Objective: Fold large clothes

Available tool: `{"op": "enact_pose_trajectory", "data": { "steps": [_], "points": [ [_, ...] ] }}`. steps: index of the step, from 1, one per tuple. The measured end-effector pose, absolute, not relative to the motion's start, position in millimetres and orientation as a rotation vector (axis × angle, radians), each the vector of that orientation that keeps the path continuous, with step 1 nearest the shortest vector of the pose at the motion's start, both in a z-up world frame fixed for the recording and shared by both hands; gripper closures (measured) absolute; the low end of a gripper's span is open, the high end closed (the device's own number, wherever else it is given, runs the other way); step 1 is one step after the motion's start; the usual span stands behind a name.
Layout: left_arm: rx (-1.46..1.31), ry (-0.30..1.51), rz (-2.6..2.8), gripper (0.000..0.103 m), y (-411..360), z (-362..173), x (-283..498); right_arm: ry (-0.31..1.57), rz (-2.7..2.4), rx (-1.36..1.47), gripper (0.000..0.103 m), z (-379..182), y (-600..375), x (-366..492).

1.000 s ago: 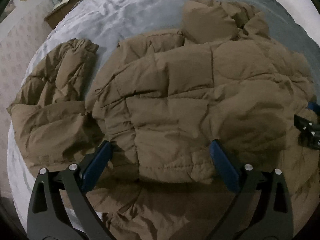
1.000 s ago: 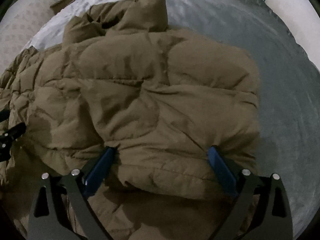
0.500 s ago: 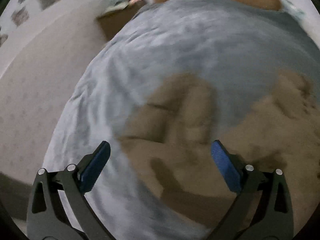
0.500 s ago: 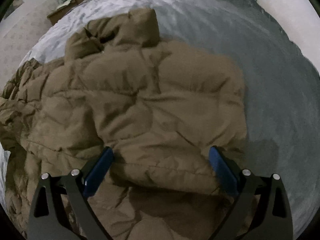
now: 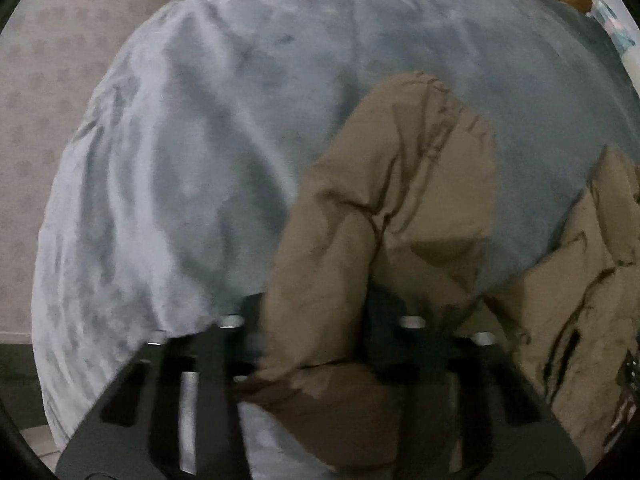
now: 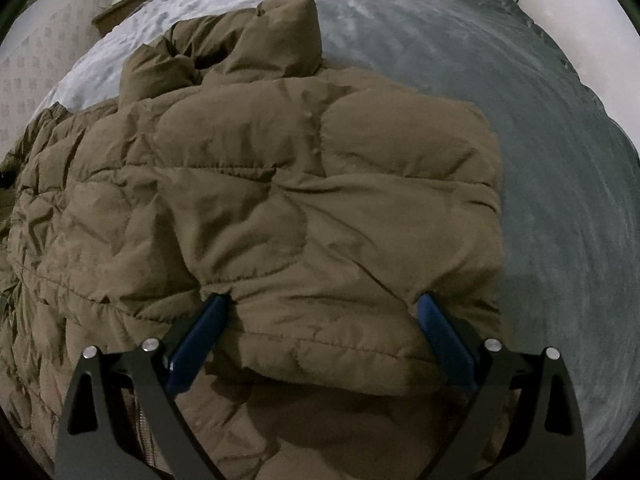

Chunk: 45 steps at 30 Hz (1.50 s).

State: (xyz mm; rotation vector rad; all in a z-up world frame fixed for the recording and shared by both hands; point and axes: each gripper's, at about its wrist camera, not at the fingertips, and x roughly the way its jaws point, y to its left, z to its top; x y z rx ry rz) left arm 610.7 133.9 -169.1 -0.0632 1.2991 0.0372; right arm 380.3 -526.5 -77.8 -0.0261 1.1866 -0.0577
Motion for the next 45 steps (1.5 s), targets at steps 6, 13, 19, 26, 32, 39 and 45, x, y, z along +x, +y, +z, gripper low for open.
{"op": "enact_pose_trajectory", "data": {
  "steps": [6,13,19,26,32,39,45],
  "points": [
    [-0.204,1.170,0.137,0.086,184,-128,574,1.184,-0.057,-0.042,0.006,-79,-521,380],
    [-0.232,0.987,0.271,0.083,201,-54,498,1.182,-0.050,-0.050,0.006,-81,-516,376],
    [-0.057,1.095,0.426,0.067,204,-73,529,1.182,-0.056,-0.060,0.006,-81,-515,376],
    [-0.099,1.092,0.481,0.010,225,-89,527,1.187,-0.044,-0.070,0.006,-77,-519,377],
    [-0.251,1.069,0.480,0.003,271,-88,473,1.180,-0.040,-0.066,0.006,-77,-521,373],
    [-0.530,0.982,0.484,0.005,320,-99,437,1.179,-0.039,-0.077,0.006,-77,-521,369],
    [-0.581,0.986,0.491,0.005,333,-104,434,1.182,-0.044,-0.086,0.006,-78,-518,367]
  ]
}}
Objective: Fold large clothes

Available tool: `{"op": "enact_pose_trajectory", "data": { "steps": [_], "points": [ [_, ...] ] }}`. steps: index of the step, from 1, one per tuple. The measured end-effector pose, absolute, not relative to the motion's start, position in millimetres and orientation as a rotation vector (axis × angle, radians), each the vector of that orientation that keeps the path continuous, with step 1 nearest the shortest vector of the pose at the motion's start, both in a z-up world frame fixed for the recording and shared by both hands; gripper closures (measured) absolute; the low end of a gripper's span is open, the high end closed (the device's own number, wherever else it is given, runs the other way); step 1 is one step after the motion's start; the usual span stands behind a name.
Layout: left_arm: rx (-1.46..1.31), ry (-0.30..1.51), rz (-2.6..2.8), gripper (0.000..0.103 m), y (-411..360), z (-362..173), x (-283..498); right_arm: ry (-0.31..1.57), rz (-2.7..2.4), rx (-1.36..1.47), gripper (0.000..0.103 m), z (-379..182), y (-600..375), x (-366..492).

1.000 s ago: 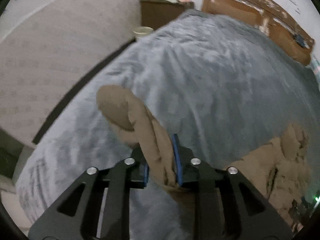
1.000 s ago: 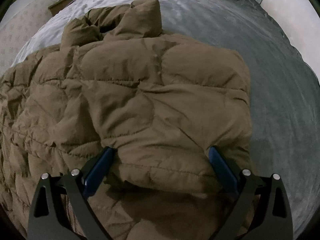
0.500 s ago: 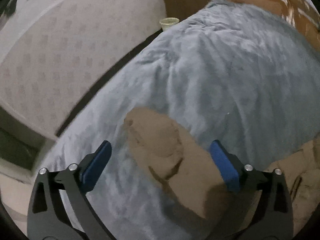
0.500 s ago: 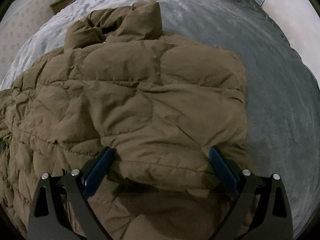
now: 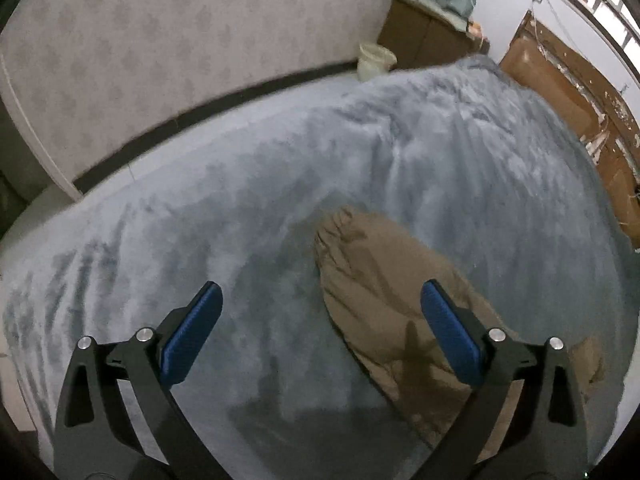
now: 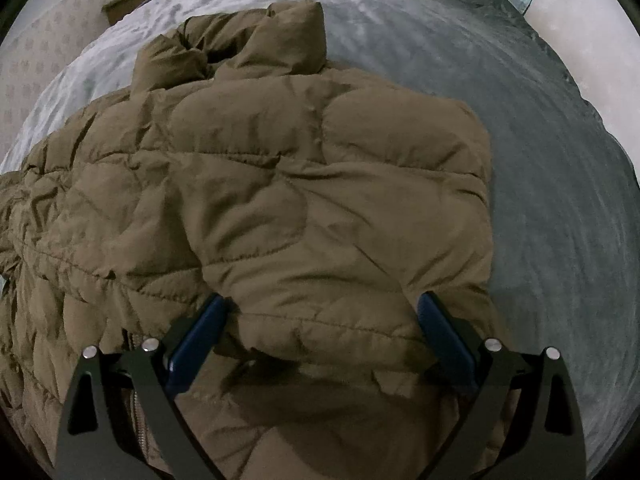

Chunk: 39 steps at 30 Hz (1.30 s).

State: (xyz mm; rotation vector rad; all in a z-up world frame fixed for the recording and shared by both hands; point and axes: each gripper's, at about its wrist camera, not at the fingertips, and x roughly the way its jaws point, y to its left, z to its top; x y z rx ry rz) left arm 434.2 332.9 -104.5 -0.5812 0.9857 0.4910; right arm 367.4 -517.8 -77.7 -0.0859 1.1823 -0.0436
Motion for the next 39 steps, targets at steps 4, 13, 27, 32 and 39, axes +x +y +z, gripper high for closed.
{"op": "enact_pose_trajectory", "data": {
  "steps": [4,13,27,32,39],
  "points": [
    [-0.549,1.052,0.475,0.005,317,-129,447,1.183,-0.051,-0.087,0.006,-78,-516,366],
    [-0.656,1.155,0.404,0.009,291,-197,508,1.204,-0.053,-0.095,0.006,-77,-520,381],
    [-0.512,1.082,0.363,0.091,243,-148,508,1.147,-0.081,-0.111,0.006,-61,-531,391],
    [-0.465,1.016,0.261,0.091,197,-87,497,1.133,-0.099,-0.131,0.006,-54,-531,389],
    [-0.382,1.020,0.012,0.091,59,-56,499,1.122,-0.118,0.012,0.006,-37,-574,368]
  ]
}}
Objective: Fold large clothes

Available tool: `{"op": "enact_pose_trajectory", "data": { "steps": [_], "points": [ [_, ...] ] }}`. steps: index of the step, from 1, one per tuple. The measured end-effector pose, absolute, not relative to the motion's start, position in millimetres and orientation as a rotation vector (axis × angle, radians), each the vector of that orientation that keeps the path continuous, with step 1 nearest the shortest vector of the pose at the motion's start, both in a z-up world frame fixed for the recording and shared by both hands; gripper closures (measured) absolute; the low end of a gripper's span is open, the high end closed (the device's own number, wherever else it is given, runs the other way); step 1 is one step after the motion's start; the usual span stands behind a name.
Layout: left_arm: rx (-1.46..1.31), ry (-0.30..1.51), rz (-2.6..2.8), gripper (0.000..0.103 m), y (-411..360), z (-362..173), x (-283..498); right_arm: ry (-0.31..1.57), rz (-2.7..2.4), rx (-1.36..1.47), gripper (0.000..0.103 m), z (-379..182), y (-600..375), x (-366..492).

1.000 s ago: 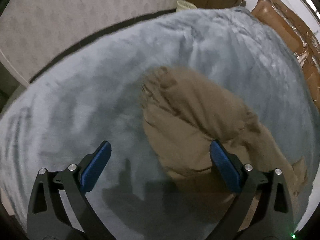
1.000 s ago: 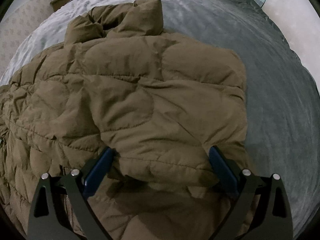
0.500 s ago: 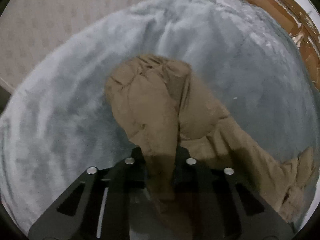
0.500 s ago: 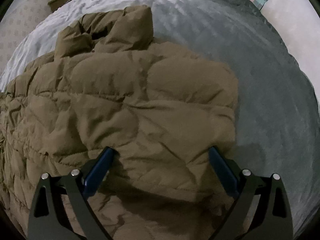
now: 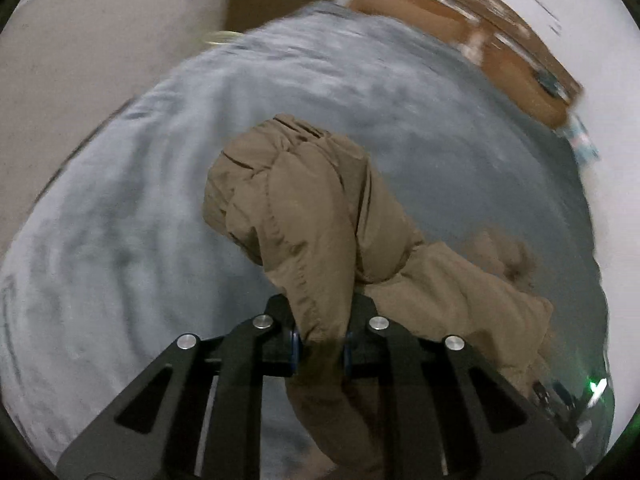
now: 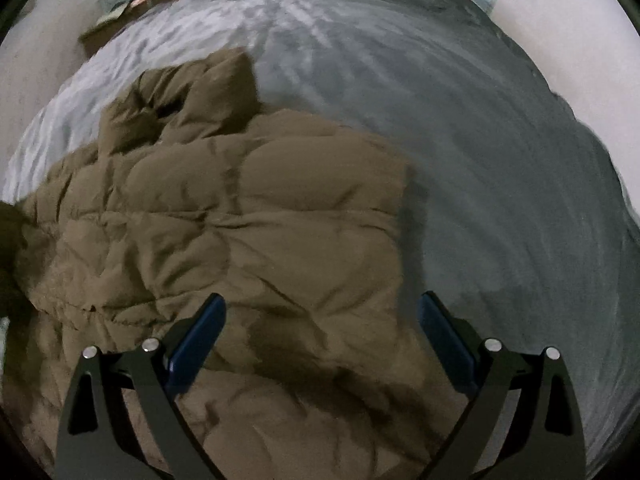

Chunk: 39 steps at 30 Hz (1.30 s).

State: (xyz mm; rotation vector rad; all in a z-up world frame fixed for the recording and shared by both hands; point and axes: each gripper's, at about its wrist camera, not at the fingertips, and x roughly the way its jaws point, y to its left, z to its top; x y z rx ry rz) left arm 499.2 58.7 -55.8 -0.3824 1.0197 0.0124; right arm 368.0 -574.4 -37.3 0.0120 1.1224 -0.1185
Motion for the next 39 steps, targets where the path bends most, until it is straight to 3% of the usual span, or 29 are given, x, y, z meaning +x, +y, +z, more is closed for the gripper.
{"op": "enact_pose_trajectory", "data": {
  "steps": [7,13,14,16,17,18,24,31,39],
  "points": [
    [-0.218,1.079,-0.241,0.091,-105,-75,492,1.109,-0.150,0.059,0.006,-27,-614,347],
    [-0.070,1.094,-0.270,0.090,-166,-96,494,1.132,-0.178,0.096,0.006,-33,-635,336],
    [-0.051,1.093,-0.267,0.087,-170,-99,493,1.136,-0.180,0.091,0.006,-35,-636,334],
    [-0.025,1.089,-0.264,0.064,-182,-97,488,1.147,-0.181,0.079,0.006,-40,-636,333],
    [-0.030,1.088,-0.277,0.039,-179,-95,480,1.149,-0.181,0.074,0.006,-41,-636,332],
    [-0.036,1.075,-0.286,0.026,-181,-90,476,1.150,-0.181,0.070,0.006,-42,-637,331],
    [-0.032,1.038,-0.376,0.018,-186,-54,466,1.134,-0.169,0.077,0.006,-35,-635,323],
    [-0.059,0.964,-0.367,0.010,-141,-11,443,1.126,-0.144,0.036,0.006,-28,-610,323],
    [-0.055,0.978,-0.205,0.006,-56,-16,441,1.137,-0.092,-0.016,0.006,-24,-566,323]
  ]
}}
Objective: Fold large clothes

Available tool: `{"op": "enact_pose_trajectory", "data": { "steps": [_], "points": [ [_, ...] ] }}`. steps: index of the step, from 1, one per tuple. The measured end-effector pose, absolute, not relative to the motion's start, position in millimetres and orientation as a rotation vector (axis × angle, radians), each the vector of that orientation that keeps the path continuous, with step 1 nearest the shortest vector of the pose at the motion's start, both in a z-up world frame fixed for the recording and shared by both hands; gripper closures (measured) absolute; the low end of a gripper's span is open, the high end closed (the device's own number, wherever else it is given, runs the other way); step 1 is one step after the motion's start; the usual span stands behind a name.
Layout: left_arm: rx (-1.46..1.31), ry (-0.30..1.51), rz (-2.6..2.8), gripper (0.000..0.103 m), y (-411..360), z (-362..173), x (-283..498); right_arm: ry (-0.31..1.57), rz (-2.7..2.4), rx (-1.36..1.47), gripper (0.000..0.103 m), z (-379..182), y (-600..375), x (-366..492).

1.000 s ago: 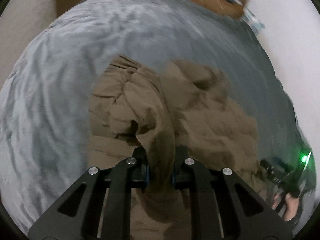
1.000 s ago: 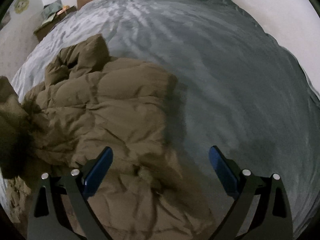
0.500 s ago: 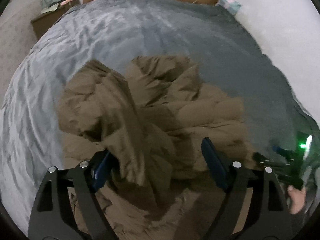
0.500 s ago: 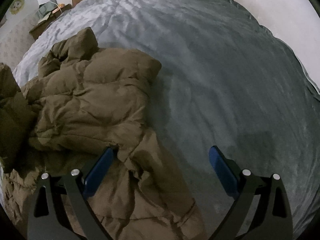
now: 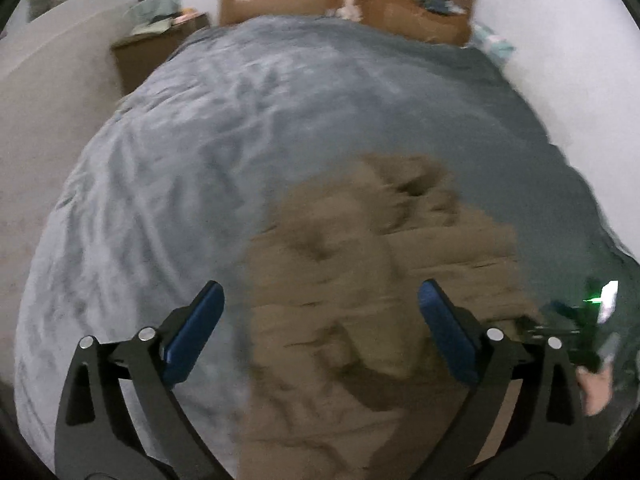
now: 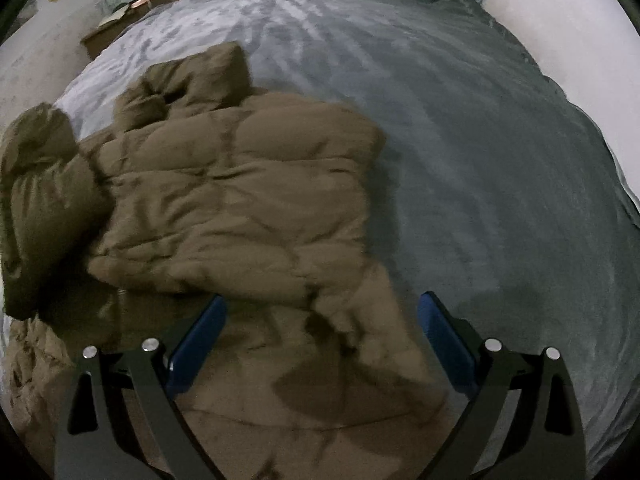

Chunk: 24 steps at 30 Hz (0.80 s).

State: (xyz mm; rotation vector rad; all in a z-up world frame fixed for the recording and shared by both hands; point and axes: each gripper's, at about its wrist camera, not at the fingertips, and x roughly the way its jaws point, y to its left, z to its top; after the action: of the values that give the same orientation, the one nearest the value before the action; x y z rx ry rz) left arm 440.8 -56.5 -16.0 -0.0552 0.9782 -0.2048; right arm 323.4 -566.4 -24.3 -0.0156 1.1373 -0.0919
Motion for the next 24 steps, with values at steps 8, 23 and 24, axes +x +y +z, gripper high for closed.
{"op": "enact_pose_trajectory", "data": {
  "steps": [8,23,24],
  "points": [
    [-0.003,1.199,-0.035,0.008,18,-123,472,1.105,0.042,-0.155,0.006,3,-469,343],
    [-0.010,1.213,0.022,0.009,103,-151,473,1.090,0.278,-0.228,0.007,49,-308,410],
    [-0.012,1.213,0.020,0.009,103,-150,471,1.101,0.281,-0.231,0.007,46,-303,413]
  ]
}}
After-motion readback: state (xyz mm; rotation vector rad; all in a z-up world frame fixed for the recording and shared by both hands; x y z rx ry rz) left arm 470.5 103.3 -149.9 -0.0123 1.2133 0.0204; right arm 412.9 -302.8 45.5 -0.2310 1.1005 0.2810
